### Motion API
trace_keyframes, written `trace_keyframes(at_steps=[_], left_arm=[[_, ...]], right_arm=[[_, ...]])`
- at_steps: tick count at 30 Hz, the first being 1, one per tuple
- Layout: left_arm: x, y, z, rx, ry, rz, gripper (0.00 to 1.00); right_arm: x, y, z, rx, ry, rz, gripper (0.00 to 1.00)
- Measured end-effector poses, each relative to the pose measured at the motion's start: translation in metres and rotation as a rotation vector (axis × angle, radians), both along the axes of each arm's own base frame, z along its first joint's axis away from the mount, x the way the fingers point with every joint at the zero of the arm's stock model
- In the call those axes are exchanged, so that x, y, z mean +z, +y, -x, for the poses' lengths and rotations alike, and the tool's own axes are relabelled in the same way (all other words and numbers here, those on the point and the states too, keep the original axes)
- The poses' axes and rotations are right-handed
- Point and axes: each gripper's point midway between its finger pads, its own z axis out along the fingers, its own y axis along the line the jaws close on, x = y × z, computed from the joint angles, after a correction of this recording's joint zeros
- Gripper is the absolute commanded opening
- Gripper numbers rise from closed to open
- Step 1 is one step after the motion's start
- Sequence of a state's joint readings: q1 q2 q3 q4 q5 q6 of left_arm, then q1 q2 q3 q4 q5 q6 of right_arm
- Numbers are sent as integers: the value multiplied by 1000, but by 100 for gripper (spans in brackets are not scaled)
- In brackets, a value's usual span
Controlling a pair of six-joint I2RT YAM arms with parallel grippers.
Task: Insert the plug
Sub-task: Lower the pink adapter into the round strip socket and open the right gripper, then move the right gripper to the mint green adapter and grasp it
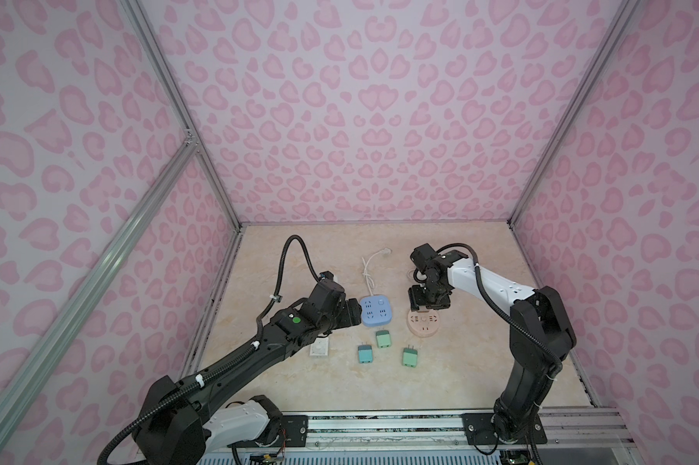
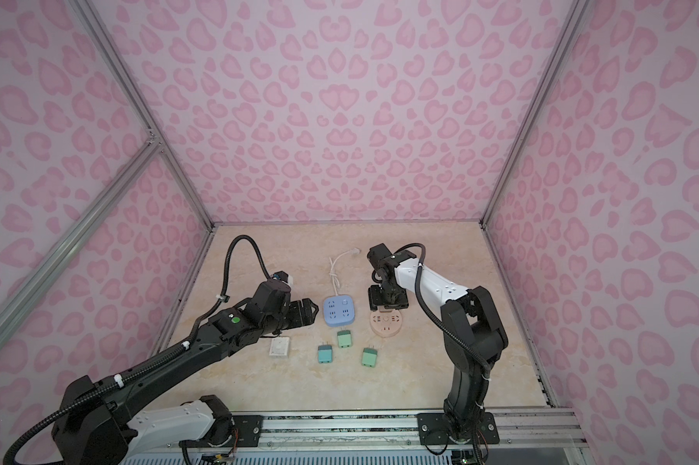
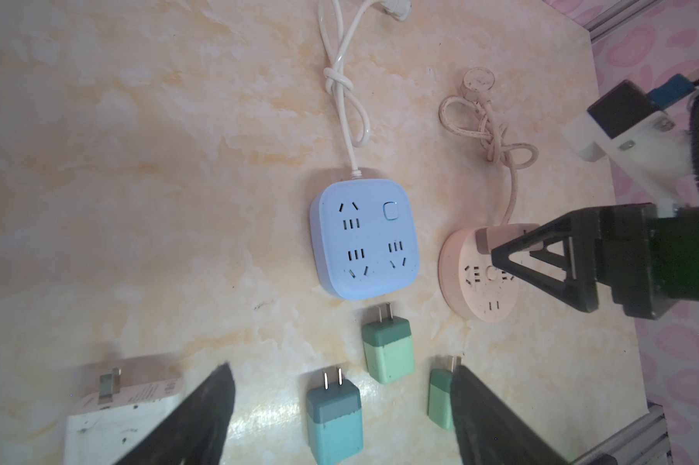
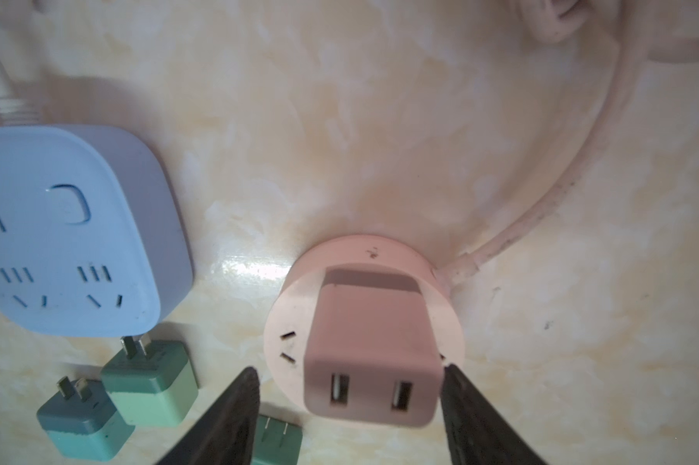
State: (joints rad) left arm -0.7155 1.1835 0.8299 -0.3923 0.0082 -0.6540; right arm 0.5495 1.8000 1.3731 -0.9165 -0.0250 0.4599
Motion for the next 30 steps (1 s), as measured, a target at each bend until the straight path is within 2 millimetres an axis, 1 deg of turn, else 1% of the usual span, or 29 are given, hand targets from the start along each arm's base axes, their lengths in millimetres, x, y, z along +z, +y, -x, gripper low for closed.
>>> trace_keyframes(at_steps=[4,6,8,11,13,15,17,20,23,26,30], left_arm=[[-6,7,1,21,-3,-24,88],[-8,13,1,44,-10,-32,87],[-6,17,1,70,-22,-28,86],[1,24,-3,115,-50,-27,86],[5,28,-4,140,-67,-26,86],[7,31,-4,145,-78,-24,86],[7,32,-2,144,-81,-19,85],[8,29,-1,127,-85,-7,85],[9,26,-1,112,-89,1,84],[5,24,1,92,-84,4,84],[1,23,4,76,-73,8,84]], right_arm=[[18,-9,6,-28,-67,-15,67],[27,-15,14,-49,-128,-16,66],[36,-14,26,-52,-179,-41,65],[49,-2,42,-31,-264,-72,64],[58,14,57,10,-332,-78,63],[63,27,69,37,-383,-79,63],[59,34,78,27,-408,-75,63],[48,35,90,-7,-415,-56,63],[42,36,97,-48,-410,-64,62],[32,36,105,-82,-398,-80,61],[22,44,112,-98,-385,-102,61]])
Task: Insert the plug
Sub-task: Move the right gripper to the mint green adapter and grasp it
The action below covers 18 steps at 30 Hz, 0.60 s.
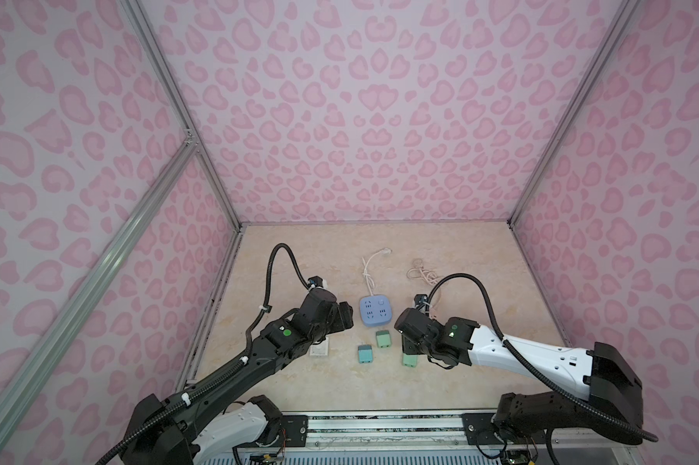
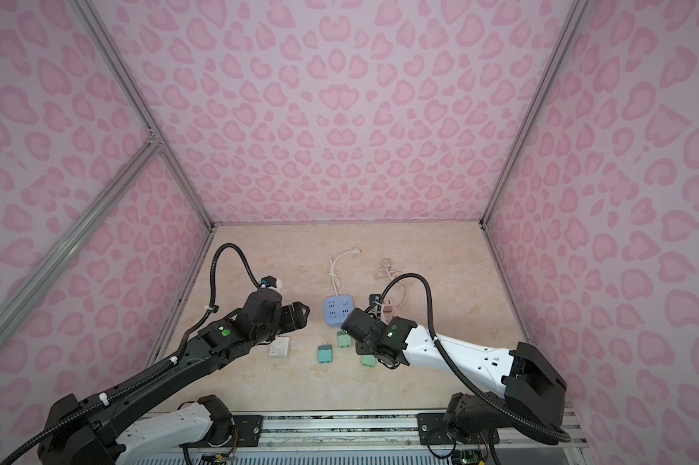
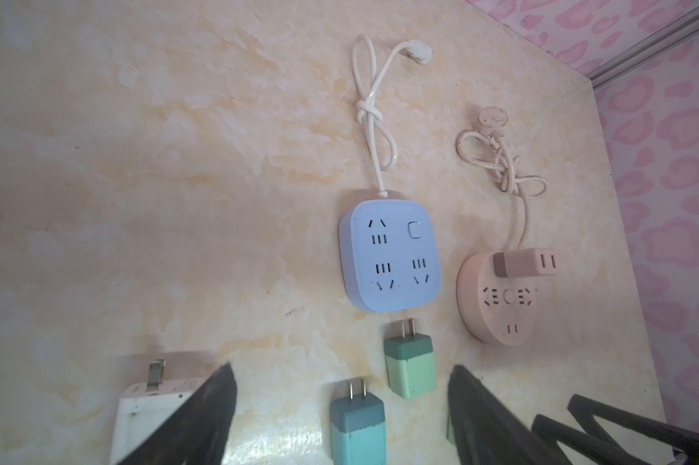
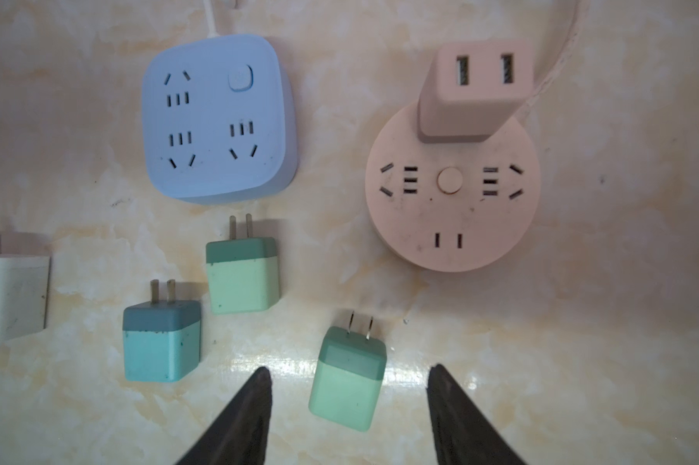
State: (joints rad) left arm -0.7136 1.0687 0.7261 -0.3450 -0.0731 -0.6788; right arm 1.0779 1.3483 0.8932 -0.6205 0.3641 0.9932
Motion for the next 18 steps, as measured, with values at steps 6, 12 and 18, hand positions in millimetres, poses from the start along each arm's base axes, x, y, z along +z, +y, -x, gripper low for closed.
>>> trace_keyframes(at_steps=[6,12,18], left_arm=[[-1,-4,1,-17,9,12,84],[-1,-7,3,-32,18,20,84],[-2,-11,4,-48,25,34,84]], right_arm=[[-5,11,-2,-11,13,8,62],[-12,13,-2,-16,29,30,63],[-23,11,0,-28,54,51,60]])
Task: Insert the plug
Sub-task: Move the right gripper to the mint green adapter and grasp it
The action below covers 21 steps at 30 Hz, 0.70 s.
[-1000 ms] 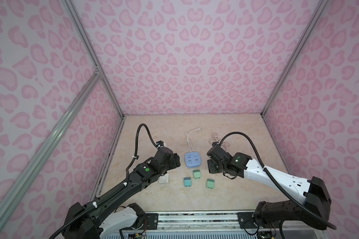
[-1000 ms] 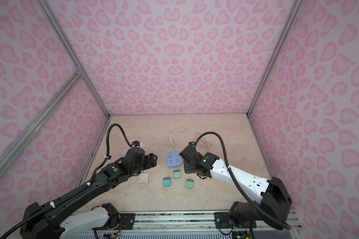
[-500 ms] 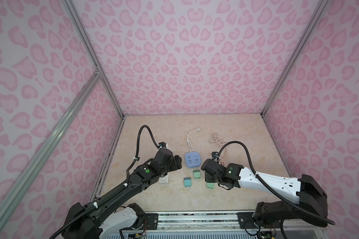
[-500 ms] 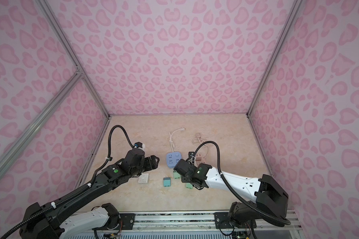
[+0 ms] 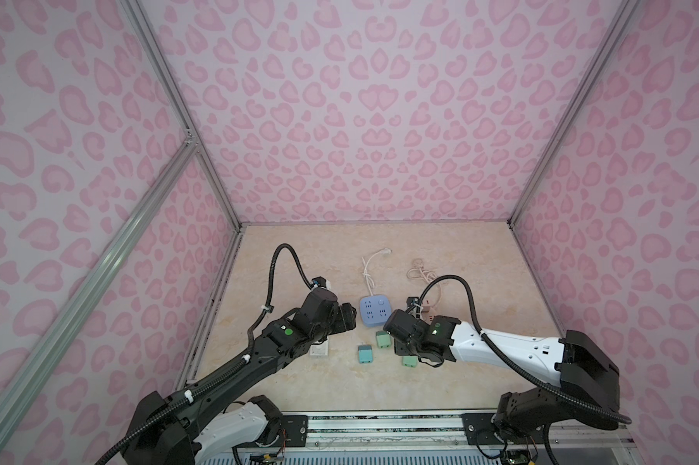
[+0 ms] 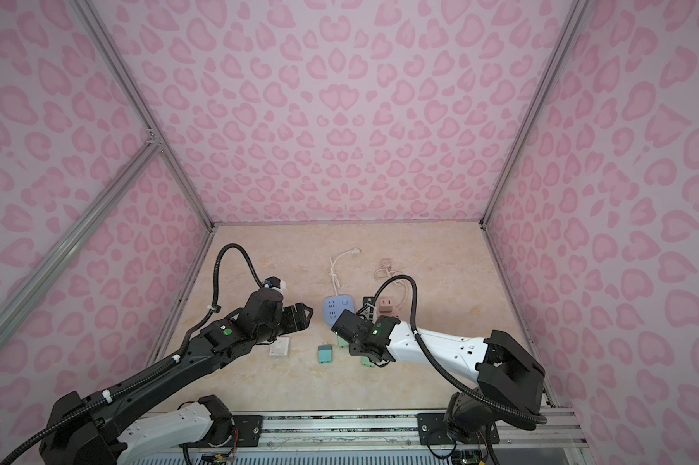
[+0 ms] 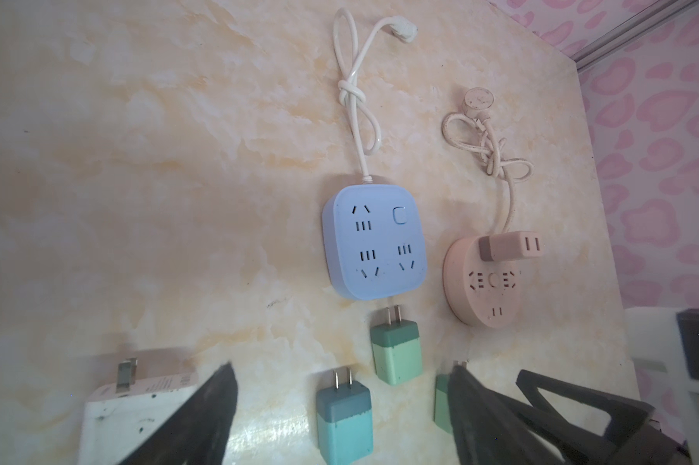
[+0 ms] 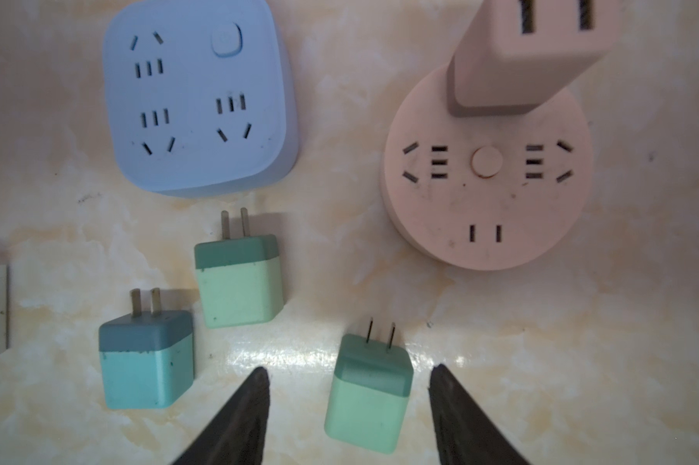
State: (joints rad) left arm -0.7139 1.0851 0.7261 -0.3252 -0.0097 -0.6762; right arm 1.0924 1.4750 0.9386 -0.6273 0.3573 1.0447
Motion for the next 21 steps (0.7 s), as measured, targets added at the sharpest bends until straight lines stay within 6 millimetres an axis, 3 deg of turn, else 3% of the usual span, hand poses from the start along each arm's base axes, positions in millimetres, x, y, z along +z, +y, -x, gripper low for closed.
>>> trace_keyframes(at_steps=[10,21], left_arm=[[-4,-4,1,-14,13,0,84],[-5,-6,2,-19,20,3,84]], right_arm=[[-25,-16,11,-64,70,48,59],[-54,-9,23,-70,157,15,55]])
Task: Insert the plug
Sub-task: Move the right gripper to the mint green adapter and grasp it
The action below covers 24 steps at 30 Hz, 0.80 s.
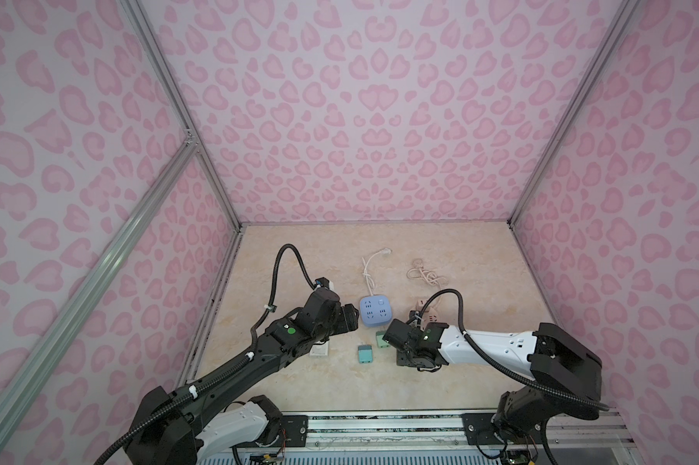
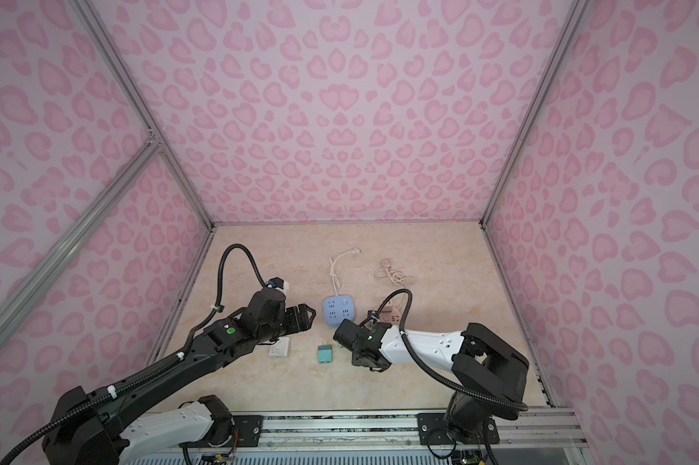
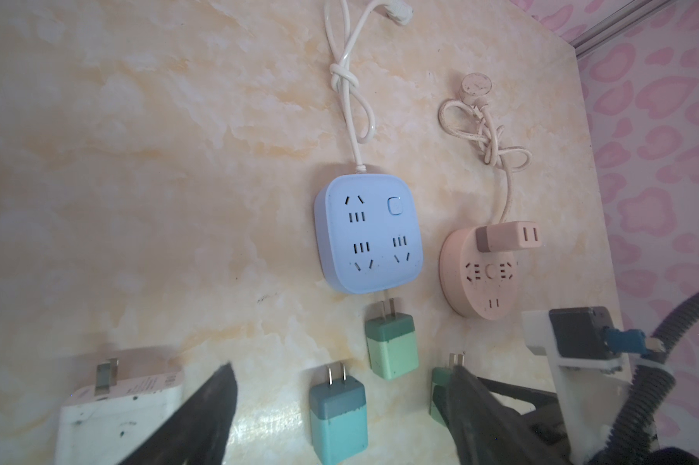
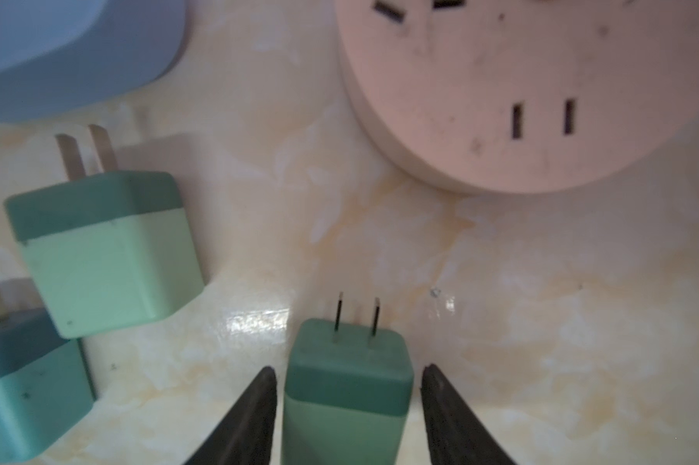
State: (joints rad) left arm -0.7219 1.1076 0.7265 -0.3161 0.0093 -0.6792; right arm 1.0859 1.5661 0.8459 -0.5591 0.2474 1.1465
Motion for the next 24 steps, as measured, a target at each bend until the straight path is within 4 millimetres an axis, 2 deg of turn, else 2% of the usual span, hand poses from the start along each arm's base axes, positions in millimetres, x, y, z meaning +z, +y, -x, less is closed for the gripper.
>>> trace_keyframes(at_steps=[8,24], left_arm=[[4,1,3,1,-8,14,84],[-4,0,6,1,16,11,84]], right_arm=[[-5,6,5,3,24,-18,52],[-8,7,7,26,37,2,44]])
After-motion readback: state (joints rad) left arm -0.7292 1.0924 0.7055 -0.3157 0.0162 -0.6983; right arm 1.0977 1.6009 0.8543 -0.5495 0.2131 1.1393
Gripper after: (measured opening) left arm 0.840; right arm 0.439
